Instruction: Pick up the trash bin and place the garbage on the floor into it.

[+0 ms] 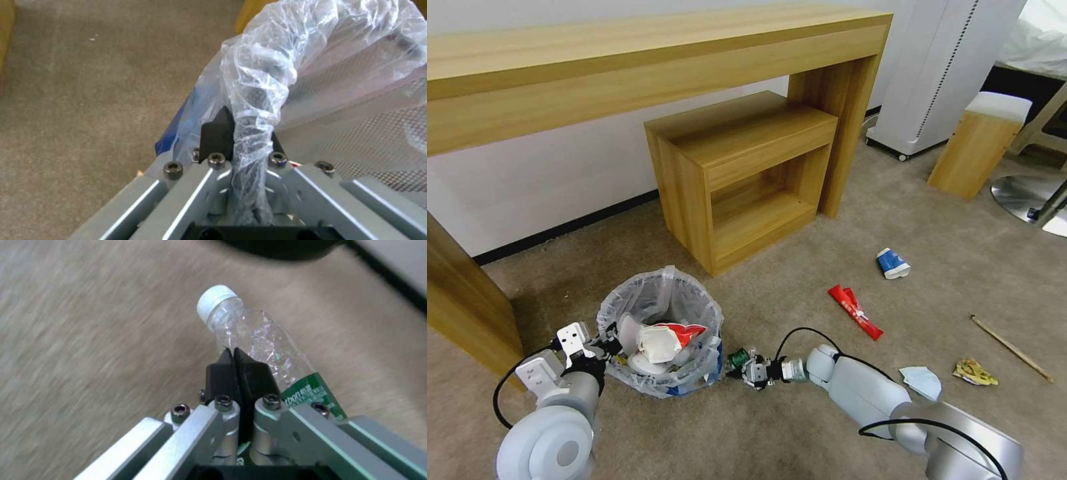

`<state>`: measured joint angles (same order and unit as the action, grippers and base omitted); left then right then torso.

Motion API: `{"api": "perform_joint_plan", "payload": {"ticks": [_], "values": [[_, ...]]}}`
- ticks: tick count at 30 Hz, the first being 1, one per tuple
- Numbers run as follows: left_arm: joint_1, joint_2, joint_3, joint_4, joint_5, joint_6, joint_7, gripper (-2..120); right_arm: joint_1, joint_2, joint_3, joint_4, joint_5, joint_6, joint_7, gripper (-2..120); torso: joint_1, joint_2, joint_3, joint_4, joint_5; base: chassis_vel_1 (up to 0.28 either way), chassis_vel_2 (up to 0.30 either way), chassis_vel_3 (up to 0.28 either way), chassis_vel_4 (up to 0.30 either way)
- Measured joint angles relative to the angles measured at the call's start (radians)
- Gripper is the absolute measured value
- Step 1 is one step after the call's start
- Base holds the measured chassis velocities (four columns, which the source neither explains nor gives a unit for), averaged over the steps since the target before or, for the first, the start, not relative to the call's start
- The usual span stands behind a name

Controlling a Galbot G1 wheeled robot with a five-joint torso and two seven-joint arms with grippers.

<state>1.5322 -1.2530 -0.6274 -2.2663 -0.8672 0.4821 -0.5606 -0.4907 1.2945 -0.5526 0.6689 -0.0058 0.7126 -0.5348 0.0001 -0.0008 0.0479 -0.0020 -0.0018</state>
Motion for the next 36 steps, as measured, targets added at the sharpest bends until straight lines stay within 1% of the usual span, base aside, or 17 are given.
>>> {"api": "perform_joint_plan", "payload": {"ticks": [5,7,9,10,12,13,15,16,19,20,23,24,27,28,32,35,36], "values": [[-0.010,0.013,-0.003,0.023,-0.006,-0.001,-0.005,1,-0.008,-0.073,0.020,0.130,0.067,-0.017,0.007,0,0.000,0.000,0.000,-0.0001,0.0001,0.000,0.000,0.000,0.000],[-0.012,0.016,-0.003,0.029,-0.007,-0.001,-0.006,1,-0.012,-0.088,0.028,0.154,0.075,-0.019,0.007,0,0.000,0.000,0.000,0.0001,0.0000,0.000,0.000,0.000,0.000],[-0.017,0.025,-0.003,0.054,-0.008,0.000,-0.011,1,-0.027,-0.162,0.063,0.240,0.112,-0.031,0.011,0,0.000,0.000,0.000,0.0001,-0.0001,0.000,0.000,0.000,0.000],[-0.017,0.025,-0.003,0.054,-0.008,0.000,-0.011,1,-0.027,-0.162,0.063,0.240,0.112,-0.031,0.011,0,0.000,0.000,0.000,0.0001,-0.0001,0.000,0.000,0.000,0.000],[-0.022,0.032,-0.002,0.075,-0.009,0.001,-0.013,1,-0.045,-0.231,0.101,0.304,0.129,-0.033,0.010,0,0.000,0.000,0.000,-0.0002,-0.0001,0.000,0.000,0.000,0.000],[-0.022,0.032,-0.002,0.075,-0.009,0.001,-0.013,1,-0.045,-0.231,0.101,0.304,0.129,-0.033,0.010,0,0.000,0.000,0.000,-0.0002,-0.0001,0.000,0.000,0.000,0.000],[-0.028,0.040,-0.001,0.094,-0.012,0.003,-0.014,1,-0.072,-0.303,0.149,0.382,0.151,-0.036,0.005,0,0.000,0.000,0.000,-0.0004,-0.0003,0.000,0.000,0.000,0.000],[-0.028,0.040,-0.001,0.094,-0.012,0.003,-0.014,1,-0.072,-0.303,0.149,0.382,0.151,-0.036,0.005,0,0.000,0.000,0.000,-0.0004,-0.0003,0.000,0.000,0.000,0.000],[-0.033,0.043,0.003,0.110,-0.012,0.004,-0.016,1,-0.121,-0.377,0.224,0.508,0.188,-0.047,0.003,0,0.000,0.000,0.000,-0.0003,-0.0001,0.000,0.000,0.000,0.000],[-0.033,0.043,0.003,0.110,-0.012,0.004,-0.016,1,-0.121,-0.377,0.224,0.508,0.188,-0.047,0.003,0,0.000,0.000,0.000,-0.0003,-0.0001,0.000,0.000,0.000,0.000],[-0.036,0.035,0.013,0.113,-0.009,0.006,-0.016,1,-0.152,-0.414,0.270,0.613,0.230,-0.063,0.005,0,0.000,0.000,0.000,-0.0004,-0.0001,0.000,0.000,0.000,0.000],[-0.036,0.035,0.013,0.113,-0.009,0.006,-0.016,1,-0.152,-0.414,0.270,0.613,0.230,-0.063,0.005,0,0.000,0.000,0.000,-0.0004,-0.0001,0.000,0.000,0.000,0.000],[-0.035,0.025,0.019,0.110,-0.002,0.008,-0.017,1,-0.156,-0.433,0.282,0.718,0.301,-0.091,0.011,0,0.000,0.000,0.000,0.0000,-0.0003,0.000,0.000,0.000,0.000],[-0.035,0.025,0.019,0.110,-0.002,0.008,-0.017,1,-0.156,-0.433,0.282,0.718,0.301,-0.091,0.011,0,0.000,0.000,0.000,0.0000,-0.0003,0.000,0.000,0.000,0.000],[-0.033,0.021,0.019,0.105,0.001,0.009,-0.017,1,-0.150,-0.436,0.274,0.761,0.352,-0.108,0.018,0,0.000,0.000,0.000,-0.0001,-0.0002,0.000,0.000,0.000,0.000],[-0.028,0.013,0.019,0.094,0.005,0.010,-0.017,1,-0.117,-0.423,0.206,0.828,0.461,-0.128,0.047,0,0.000,0.000,0.000,0.0001,-0.0003,0.000,0.000,0.000,0.000],[-0.028,0.013,0.019,0.094,0.005,0.010,-0.017,1,-0.117,-0.423,0.206,0.828,0.461,-0.128,0.047,0,0.000,0.000,0.000,0.0001,-0.0003,0.000,0.000,0.000,0.000]]}}
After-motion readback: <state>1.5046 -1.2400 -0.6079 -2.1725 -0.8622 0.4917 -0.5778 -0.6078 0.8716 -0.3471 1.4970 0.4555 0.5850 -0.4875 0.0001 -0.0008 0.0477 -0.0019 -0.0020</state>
